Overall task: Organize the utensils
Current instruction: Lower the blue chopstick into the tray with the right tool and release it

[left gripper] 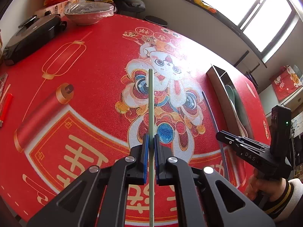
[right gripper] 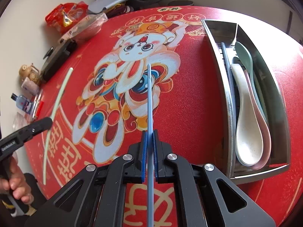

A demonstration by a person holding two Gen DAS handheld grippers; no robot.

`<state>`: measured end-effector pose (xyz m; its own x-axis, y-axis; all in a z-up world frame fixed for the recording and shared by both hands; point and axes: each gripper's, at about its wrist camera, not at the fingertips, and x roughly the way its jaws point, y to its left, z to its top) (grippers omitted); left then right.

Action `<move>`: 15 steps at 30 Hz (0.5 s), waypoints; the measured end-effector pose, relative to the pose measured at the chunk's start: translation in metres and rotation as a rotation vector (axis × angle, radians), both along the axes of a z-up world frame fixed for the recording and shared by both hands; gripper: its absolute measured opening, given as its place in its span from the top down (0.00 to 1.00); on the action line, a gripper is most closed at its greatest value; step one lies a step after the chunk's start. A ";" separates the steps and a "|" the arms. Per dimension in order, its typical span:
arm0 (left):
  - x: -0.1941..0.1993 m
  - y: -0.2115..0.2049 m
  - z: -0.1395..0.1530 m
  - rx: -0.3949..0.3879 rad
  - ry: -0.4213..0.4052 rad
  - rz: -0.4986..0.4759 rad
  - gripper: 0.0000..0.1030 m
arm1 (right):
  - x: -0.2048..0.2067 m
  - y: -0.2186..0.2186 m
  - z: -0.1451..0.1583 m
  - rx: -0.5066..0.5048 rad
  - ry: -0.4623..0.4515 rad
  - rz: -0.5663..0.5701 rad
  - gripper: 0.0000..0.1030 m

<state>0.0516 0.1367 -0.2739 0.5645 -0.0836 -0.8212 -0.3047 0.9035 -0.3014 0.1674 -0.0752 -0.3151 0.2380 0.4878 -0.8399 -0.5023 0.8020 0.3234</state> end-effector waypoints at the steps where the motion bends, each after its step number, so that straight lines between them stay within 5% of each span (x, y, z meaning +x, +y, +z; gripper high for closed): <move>1: 0.001 -0.002 0.001 0.001 -0.002 -0.001 0.95 | 0.000 -0.004 0.004 0.018 0.000 -0.008 0.94; 15: 0.017 -0.019 0.019 0.000 -0.037 0.010 0.95 | 0.064 -0.087 0.036 0.164 -0.007 -0.233 0.94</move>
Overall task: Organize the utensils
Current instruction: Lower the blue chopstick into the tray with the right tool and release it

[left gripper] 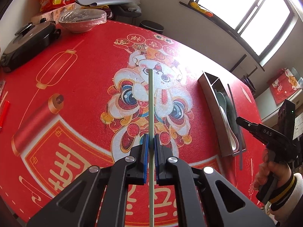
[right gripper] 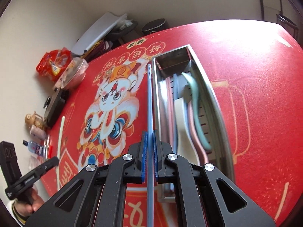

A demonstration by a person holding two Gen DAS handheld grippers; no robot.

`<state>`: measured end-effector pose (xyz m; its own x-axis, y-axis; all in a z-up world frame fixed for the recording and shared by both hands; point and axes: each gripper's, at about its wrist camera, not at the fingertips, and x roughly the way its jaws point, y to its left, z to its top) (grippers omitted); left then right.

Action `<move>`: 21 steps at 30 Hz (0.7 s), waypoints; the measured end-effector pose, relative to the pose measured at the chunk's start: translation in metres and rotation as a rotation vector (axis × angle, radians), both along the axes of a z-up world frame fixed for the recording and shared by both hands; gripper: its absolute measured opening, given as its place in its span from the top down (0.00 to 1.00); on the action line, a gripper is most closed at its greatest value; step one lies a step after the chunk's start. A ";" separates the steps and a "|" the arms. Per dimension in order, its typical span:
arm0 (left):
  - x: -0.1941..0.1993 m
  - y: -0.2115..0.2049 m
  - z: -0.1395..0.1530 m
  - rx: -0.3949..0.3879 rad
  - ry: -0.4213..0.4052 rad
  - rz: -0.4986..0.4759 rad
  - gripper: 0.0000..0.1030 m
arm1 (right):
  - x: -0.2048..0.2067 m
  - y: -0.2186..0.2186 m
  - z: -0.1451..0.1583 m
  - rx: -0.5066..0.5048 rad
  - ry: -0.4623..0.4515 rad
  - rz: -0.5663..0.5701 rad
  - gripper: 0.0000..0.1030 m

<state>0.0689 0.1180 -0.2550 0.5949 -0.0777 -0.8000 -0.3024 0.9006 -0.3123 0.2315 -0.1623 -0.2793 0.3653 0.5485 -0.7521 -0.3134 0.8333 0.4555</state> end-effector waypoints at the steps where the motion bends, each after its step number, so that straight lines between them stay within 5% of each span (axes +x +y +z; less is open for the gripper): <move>1: 0.002 -0.001 0.002 0.001 -0.005 0.003 0.95 | 0.007 -0.005 0.000 0.005 0.002 -0.012 0.94; 21: -0.007 -0.002 0.015 0.007 -0.013 0.095 0.95 | 0.058 0.016 -0.044 -0.031 0.104 0.016 0.94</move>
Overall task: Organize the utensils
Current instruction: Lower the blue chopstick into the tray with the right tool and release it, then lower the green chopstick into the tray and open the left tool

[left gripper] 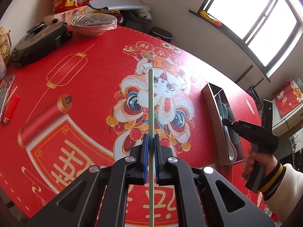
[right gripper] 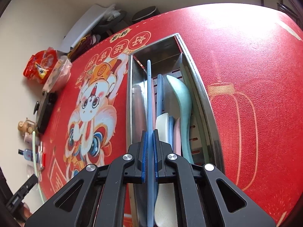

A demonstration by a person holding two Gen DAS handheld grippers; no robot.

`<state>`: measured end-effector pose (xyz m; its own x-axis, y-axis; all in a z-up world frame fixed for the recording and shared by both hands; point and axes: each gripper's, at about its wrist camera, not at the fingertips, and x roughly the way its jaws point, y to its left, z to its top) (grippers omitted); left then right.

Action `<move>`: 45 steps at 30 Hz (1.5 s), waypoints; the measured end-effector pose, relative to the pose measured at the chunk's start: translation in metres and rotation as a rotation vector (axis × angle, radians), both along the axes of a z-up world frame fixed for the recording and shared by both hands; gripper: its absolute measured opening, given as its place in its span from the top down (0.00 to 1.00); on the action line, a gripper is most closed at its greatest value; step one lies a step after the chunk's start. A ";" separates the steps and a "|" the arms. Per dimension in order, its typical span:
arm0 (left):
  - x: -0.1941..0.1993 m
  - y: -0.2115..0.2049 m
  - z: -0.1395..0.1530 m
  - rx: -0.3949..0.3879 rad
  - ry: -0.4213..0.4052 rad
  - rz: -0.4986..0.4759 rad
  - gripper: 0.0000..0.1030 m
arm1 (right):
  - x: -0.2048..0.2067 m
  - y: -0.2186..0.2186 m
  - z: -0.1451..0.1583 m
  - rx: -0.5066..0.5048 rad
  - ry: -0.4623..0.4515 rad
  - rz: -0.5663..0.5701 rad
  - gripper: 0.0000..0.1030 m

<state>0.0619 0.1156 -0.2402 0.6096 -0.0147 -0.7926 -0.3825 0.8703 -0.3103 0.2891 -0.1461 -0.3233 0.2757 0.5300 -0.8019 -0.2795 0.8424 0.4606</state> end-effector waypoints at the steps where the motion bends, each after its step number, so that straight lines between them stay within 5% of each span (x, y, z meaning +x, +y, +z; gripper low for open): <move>1: 0.000 0.000 0.000 -0.001 0.000 0.002 0.95 | 0.001 0.002 0.000 -0.006 -0.002 0.006 0.94; 12: 0.005 -0.007 0.001 -0.006 -0.007 -0.014 0.95 | 0.002 0.005 0.003 -0.018 0.001 0.006 0.93; 25: 0.043 -0.046 0.013 -0.022 -0.023 -0.123 0.95 | -0.020 -0.030 0.043 -0.030 -0.084 -0.003 0.92; 26: 0.048 -0.051 0.013 -0.025 -0.022 -0.132 0.95 | -0.022 -0.035 0.045 -0.037 -0.088 -0.004 0.87; 29: 0.063 -0.068 0.013 -0.035 -0.024 -0.162 0.95 | -0.030 -0.050 0.051 -0.060 -0.115 -0.018 0.44; 34: 0.092 -0.099 0.011 -0.053 -0.027 -0.208 0.95 | -0.035 -0.079 0.056 -0.082 -0.129 -0.048 0.41; 38: 0.118 -0.123 0.004 -0.089 -0.021 -0.224 0.95 | -0.037 -0.108 0.058 -0.090 -0.137 -0.099 0.14; 45: 0.162 -0.156 -0.011 -0.137 -0.011 -0.218 0.95 | -0.040 -0.153 0.058 -0.087 -0.136 -0.165 0.14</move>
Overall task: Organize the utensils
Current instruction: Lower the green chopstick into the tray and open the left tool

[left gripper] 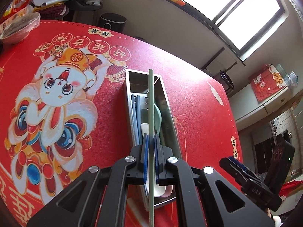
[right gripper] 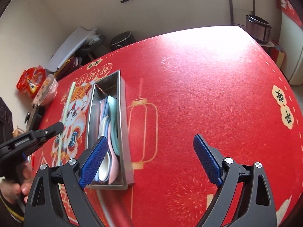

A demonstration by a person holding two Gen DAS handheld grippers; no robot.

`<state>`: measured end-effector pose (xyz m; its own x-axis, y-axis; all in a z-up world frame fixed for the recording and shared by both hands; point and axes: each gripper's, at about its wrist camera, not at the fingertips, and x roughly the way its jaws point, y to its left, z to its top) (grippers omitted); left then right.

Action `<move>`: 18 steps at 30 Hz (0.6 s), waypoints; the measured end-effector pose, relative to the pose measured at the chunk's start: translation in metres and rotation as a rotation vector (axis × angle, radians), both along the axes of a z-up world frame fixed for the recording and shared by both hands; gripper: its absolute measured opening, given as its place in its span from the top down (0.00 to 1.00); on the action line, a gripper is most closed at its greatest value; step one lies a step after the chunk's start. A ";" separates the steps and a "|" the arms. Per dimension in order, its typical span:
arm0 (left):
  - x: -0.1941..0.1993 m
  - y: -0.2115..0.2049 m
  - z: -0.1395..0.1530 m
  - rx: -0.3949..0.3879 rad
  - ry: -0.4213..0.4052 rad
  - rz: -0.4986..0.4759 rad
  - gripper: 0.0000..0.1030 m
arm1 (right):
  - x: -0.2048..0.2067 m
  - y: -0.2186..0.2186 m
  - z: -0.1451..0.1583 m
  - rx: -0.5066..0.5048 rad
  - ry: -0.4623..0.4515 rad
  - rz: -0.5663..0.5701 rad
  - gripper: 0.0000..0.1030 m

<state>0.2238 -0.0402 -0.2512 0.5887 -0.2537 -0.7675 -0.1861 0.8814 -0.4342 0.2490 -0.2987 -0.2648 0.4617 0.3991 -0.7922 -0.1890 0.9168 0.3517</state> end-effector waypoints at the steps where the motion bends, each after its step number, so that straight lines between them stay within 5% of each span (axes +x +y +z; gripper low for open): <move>1: 0.005 -0.003 -0.003 -0.002 0.005 0.003 0.95 | 0.000 -0.006 0.000 0.001 0.002 -0.007 0.14; 18: 0.040 -0.019 -0.043 0.071 0.081 0.095 0.95 | 0.001 -0.053 0.006 0.014 0.004 -0.049 0.14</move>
